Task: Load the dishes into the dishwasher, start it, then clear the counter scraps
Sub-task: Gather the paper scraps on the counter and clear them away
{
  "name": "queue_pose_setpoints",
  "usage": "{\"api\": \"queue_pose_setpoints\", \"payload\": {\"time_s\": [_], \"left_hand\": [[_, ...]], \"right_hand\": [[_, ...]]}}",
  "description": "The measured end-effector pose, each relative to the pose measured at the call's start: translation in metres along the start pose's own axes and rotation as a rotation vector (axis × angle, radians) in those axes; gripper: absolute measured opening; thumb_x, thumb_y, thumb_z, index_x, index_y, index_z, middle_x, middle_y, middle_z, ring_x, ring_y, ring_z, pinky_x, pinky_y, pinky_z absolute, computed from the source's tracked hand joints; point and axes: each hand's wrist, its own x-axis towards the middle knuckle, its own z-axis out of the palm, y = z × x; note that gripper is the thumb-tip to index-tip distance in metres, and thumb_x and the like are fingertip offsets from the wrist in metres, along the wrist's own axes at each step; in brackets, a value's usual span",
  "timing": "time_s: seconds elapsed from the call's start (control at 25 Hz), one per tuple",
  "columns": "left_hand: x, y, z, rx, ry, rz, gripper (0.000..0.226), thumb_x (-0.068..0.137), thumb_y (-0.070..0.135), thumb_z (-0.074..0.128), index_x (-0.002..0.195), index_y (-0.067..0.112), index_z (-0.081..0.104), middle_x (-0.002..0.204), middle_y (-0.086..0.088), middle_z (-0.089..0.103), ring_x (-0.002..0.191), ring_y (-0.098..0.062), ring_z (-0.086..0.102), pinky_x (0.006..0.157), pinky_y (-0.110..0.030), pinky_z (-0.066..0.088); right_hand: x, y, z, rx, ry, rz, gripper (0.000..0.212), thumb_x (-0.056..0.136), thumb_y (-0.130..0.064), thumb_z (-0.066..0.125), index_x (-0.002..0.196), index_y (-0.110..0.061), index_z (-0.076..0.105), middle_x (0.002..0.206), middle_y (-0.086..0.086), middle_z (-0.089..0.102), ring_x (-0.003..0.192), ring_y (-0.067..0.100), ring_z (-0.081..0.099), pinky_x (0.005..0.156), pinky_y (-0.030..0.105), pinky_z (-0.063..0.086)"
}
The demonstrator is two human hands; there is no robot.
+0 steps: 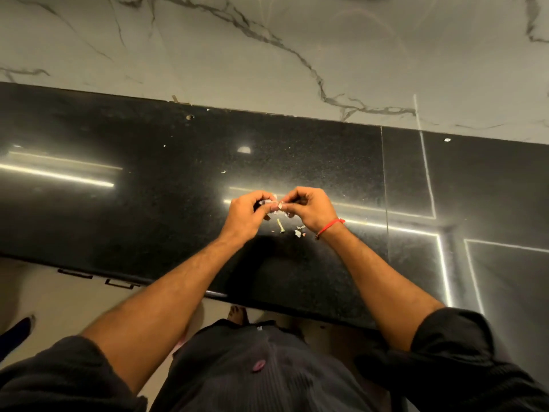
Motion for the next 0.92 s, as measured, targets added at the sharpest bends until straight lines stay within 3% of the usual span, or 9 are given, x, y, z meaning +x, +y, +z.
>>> {"api": "queue_pose_setpoints", "payload": {"time_s": [0.16,0.32,0.52,0.64,0.76,0.84,0.92], "left_hand": [[-0.022,-0.010,-0.033,-0.072,0.102,-0.058,0.013,0.091,0.012,0.072,0.103,0.007,0.072,0.093,-0.002,0.073,0.072,-0.011,0.071,0.070,-0.026,0.060],[-0.060,-0.035,-0.074,-0.169,0.230,-0.097,0.005,0.091,0.013,0.072,0.095,0.011,0.072,0.087,0.002,0.073,0.065,-0.008,0.067,0.067,-0.029,0.057],[-0.116,-0.075,-0.134,-0.296,0.375,-0.170,0.008,0.090,0.016,0.074,0.090,0.024,0.073,0.090,0.006,0.076,0.079,-0.017,0.071,0.075,-0.042,0.061],[-0.154,-0.107,-0.177,-0.380,0.435,-0.217,0.006,0.092,0.011,0.071,0.094,0.017,0.072,0.092,0.008,0.076,0.084,-0.012,0.071,0.076,-0.034,0.062],[-0.199,-0.144,-0.222,-0.524,0.506,-0.291,0.009,0.095,0.005,0.065,0.103,0.002,0.068,0.093,-0.010,0.073,0.076,-0.013,0.071,0.069,-0.026,0.060],[-0.228,-0.175,-0.251,-0.579,0.540,-0.350,0.018,0.097,0.004,0.062,0.110,-0.009,0.065,0.092,-0.017,0.071,0.071,-0.011,0.071,0.067,-0.022,0.059],[-0.254,-0.210,-0.272,-0.619,0.592,-0.397,0.017,0.098,0.004,0.062,0.109,-0.008,0.065,0.084,-0.006,0.074,0.068,-0.005,0.070,0.064,-0.018,0.056]], "right_hand": [[-0.003,-0.016,0.039,0.221,-0.074,-0.018,0.020,0.076,0.010,0.074,0.076,-0.008,0.067,0.070,0.007,0.067,0.056,0.009,0.060,0.060,0.022,0.053],[-0.015,-0.028,0.098,0.317,-0.167,-0.002,0.018,0.078,0.015,0.069,0.078,-0.003,0.065,0.065,0.003,0.067,0.054,0.009,0.058,0.059,0.022,0.050],[-0.033,-0.051,0.187,0.314,-0.286,0.014,0.015,0.078,0.011,0.071,0.080,-0.003,0.067,0.070,0.007,0.068,0.058,0.010,0.061,0.062,0.022,0.052],[-0.051,-0.056,0.254,0.327,-0.337,0.060,0.013,0.080,0.011,0.070,0.082,-0.002,0.066,0.073,0.010,0.069,0.062,0.014,0.064,0.063,0.023,0.054],[-0.073,-0.056,0.332,0.317,-0.375,0.122,0.010,0.082,0.009,0.069,0.085,0.000,0.066,0.081,0.020,0.068,0.069,0.023,0.065,0.067,0.030,0.056],[-0.087,-0.051,0.387,0.276,-0.382,0.150,0.010,0.081,0.008,0.070,0.087,0.001,0.067,0.078,0.014,0.070,0.066,0.017,0.066,0.065,0.026,0.055],[-0.097,-0.037,0.437,0.284,-0.382,0.228,0.010,0.082,0.008,0.070,0.085,-0.001,0.068,0.079,0.011,0.072,0.070,0.017,0.068,0.067,0.027,0.057]]}}
